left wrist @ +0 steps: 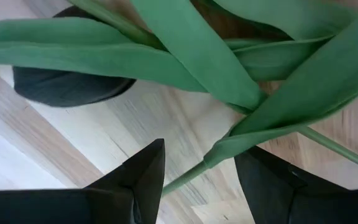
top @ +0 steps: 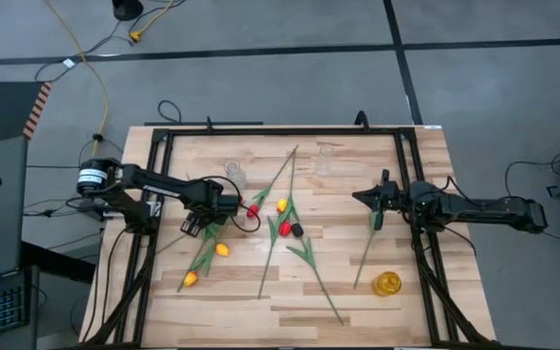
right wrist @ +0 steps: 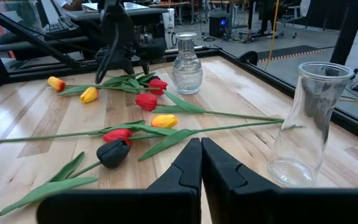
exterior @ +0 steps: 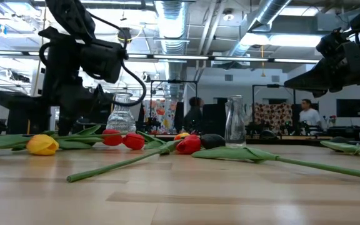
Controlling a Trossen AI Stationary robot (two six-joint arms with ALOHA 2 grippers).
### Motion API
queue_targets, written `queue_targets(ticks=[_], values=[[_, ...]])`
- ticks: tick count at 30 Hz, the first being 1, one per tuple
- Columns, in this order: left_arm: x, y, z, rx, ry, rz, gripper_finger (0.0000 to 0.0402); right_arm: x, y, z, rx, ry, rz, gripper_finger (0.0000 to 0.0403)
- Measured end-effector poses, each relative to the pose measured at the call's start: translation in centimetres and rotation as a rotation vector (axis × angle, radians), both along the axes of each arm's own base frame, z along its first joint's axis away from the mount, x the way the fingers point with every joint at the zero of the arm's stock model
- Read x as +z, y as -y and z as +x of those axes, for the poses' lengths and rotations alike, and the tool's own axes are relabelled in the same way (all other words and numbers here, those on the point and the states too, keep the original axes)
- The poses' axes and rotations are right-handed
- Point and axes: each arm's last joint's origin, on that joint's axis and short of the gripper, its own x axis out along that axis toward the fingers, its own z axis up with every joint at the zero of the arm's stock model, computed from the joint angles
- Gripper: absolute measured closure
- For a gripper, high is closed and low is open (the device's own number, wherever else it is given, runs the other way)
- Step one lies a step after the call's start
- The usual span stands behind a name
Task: Sort flowers into vase by color
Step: Put the left yellow tulip into the left transparent vase
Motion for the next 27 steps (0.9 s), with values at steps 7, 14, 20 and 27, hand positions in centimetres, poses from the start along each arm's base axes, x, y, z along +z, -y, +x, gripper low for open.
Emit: queue_targets(ticks=[7, 14, 20, 27], values=[[0.25, 0.00, -0.22, -0.001, -0.008, 0.006, 0.0248, -0.04, 0.00, 0.00, 0.001, -0.004, 0.001, 0.0367], [0.27, 0.05, -0.38, 0.003, -0.024, -0.008, 0.0336, -0.08, 0.00, -0.01, 0.000, -0.008, 0.001, 0.0367], [0.26, 0.08, -0.37, 0.040, -0.015, -0.011, 0.0396, -0.11, 0.00, -0.01, 0.001, -0.011, 0.001, 0.0367], [0.90, 0.02, -0.50, 0.039, -0.063, 0.015, 0.0399, -0.11, 0.00, -0.01, 0.001, -0.011, 0.001, 0.0367]])
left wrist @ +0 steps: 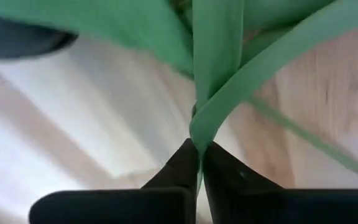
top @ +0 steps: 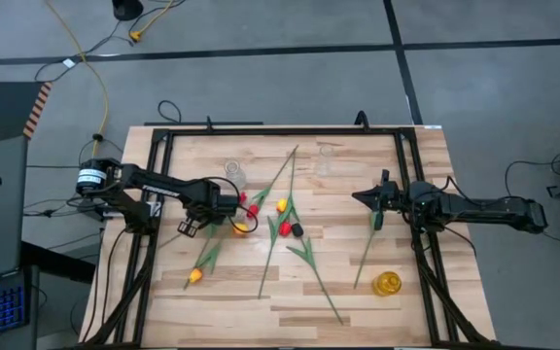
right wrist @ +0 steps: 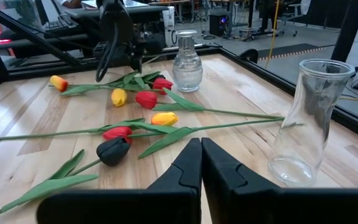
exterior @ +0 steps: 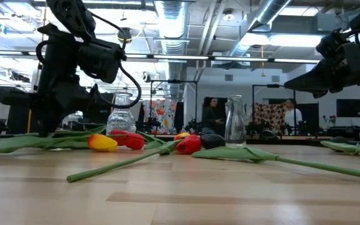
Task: Sort flowers into vase by color
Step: Put the left yellow tulip into the left transparent vase
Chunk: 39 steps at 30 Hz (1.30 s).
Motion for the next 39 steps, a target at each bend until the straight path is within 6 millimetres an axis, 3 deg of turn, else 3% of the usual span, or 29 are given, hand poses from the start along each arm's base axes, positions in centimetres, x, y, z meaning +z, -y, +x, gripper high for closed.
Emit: queue_targets(ticks=[17, 30, 39], values=[[8.2, -0.5, 2.6, 0.146, 0.012, 0.138, 0.0401, 0.0, 0.0, 0.0, 0.000, -0.002, 0.000, 0.0367], [11.8, -0.8, 5.9, 0.321, 0.362, 0.171, 0.0401, 0.0, 0.0, 0.0, 0.000, -0.003, 0.000, 0.0367], [13.4, -1.0, 7.6, 0.346, 0.636, 0.150, 0.0401, 0.0, 0.0, 0.0, 0.000, -0.003, 0.000, 0.0367]])
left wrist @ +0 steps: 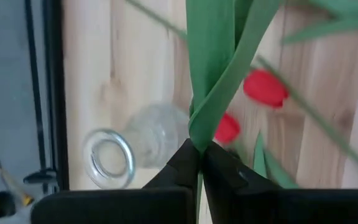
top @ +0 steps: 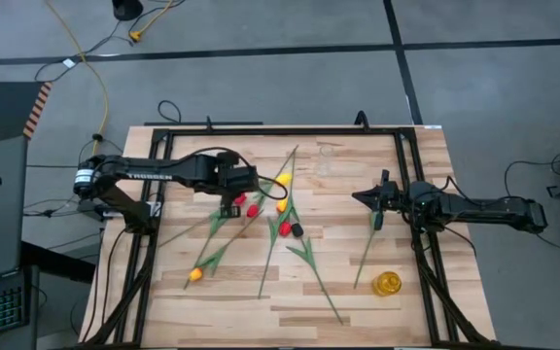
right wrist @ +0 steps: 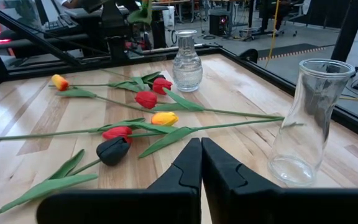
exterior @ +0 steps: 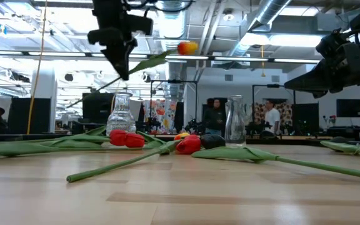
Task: Sort flowers into vase by color
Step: Put the left yellow tulip into the left transparent vase
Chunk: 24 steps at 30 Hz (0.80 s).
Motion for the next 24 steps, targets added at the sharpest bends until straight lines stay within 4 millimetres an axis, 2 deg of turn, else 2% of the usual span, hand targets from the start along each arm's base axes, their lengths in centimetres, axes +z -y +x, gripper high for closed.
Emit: queue_targets(ticks=[6, 16, 19, 24], values=[[2.9, 0.1, -0.9, 0.038, 0.215, 0.003, 0.0401, 0.0, 0.0, 0.0, 0.000, 0.000, 0.000, 0.0367], [8.4, 0.1, -4.9, 0.194, 0.584, 0.055, 0.0401, 0.0, 0.0, 0.0, 0.000, 0.000, 0.000, 0.0367], [8.8, 0.1, -6.3, 0.229, 0.713, 0.086, 0.0401, 0.0, 0.0, 0.0, 0.000, 0.000, 0.000, 0.0367], [7.9, 0.2, -8.3, 0.207, 0.931, 0.129, 0.0401, 0.0, 0.0, 0.0, 0.000, 0.000, 0.000, 0.0367]])
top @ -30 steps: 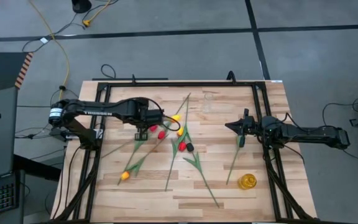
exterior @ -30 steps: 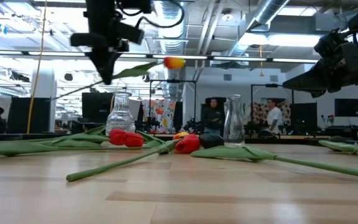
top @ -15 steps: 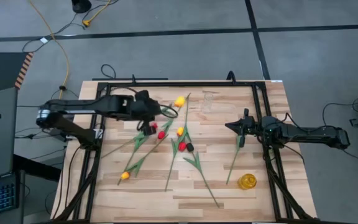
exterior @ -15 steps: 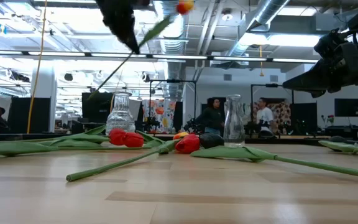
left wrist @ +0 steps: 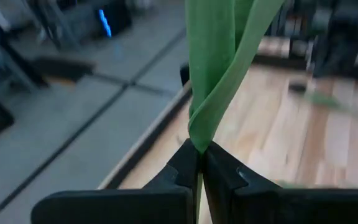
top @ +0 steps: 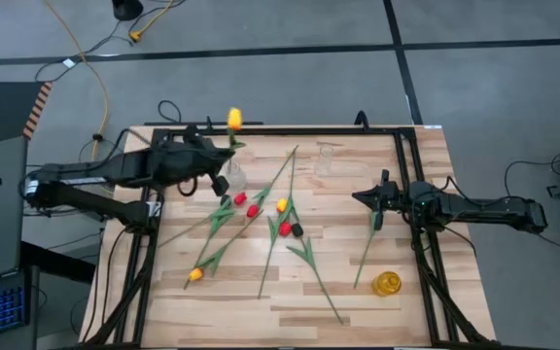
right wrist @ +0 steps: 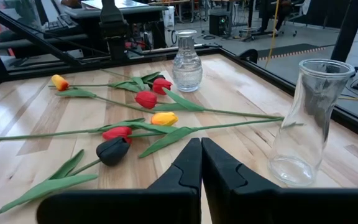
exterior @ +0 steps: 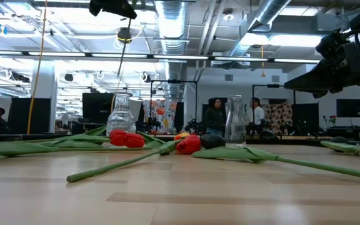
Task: Sort flowers into vase by color
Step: Put the left yellow tulip into the left transparent vase
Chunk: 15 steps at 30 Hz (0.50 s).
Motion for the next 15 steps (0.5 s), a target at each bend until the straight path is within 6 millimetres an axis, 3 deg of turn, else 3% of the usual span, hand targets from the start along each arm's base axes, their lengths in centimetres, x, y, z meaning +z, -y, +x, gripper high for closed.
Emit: queue_targets(ticks=[5, 15], values=[[-2.1, -0.2, -1.2, -0.002, 0.155, 0.068, 0.0401, 0.0, 0.0, 0.0, 0.000, 0.000, 0.000, 0.0367], [-5.4, -1.0, -2.5, 0.096, 0.145, 0.077, 0.0401, 0.0, 0.0, 0.0, 0.000, 0.000, 0.000, 0.0367]])
